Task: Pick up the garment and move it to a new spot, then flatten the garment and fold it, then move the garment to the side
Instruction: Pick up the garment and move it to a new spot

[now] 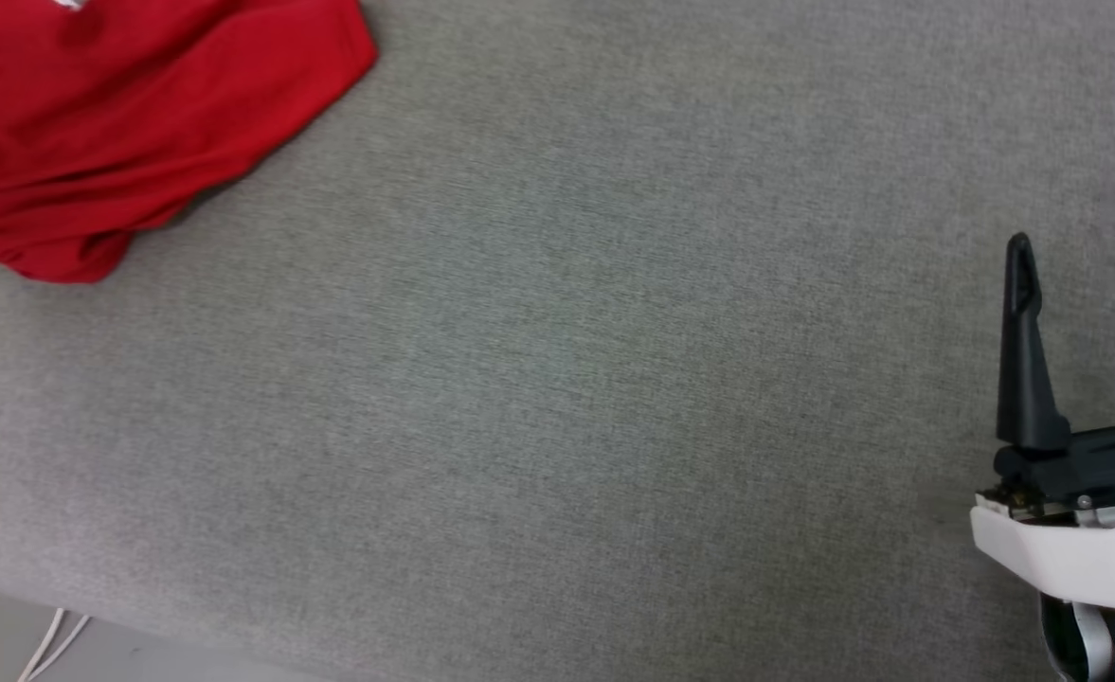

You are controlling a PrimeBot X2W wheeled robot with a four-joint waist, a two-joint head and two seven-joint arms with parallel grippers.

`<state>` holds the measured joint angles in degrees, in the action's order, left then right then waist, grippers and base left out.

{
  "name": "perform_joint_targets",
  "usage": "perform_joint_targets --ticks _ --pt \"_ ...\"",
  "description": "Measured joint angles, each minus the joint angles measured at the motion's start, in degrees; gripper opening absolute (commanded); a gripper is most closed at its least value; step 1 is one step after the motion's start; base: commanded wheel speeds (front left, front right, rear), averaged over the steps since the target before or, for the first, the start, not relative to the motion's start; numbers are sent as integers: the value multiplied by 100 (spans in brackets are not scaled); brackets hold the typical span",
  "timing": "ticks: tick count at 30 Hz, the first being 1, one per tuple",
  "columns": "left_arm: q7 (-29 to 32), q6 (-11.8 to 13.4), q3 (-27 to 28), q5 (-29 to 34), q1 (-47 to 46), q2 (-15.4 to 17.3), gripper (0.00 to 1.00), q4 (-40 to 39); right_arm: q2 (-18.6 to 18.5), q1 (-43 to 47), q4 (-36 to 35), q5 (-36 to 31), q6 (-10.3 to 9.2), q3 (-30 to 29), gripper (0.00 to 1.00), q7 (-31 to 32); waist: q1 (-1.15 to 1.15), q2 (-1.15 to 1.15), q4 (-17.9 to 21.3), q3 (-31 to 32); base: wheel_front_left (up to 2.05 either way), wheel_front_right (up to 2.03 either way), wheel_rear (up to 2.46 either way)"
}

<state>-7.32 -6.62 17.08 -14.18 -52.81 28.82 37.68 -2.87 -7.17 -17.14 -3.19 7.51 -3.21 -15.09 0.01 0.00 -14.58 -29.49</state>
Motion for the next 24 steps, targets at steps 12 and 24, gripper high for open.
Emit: perform_joint_targets --ticks 12,24 --pt "3248 -78 -1739 -2398 -268 758 100 537 0 -114 -376 -129 0 25 100 0 0 0 282 -610 0 0 0" --pt "5035 -73 -2855 -3662 -110 1311 100 300 0 -240 -458 -252 0 57 100 0 -1 0 395 -1019 0 0 0"
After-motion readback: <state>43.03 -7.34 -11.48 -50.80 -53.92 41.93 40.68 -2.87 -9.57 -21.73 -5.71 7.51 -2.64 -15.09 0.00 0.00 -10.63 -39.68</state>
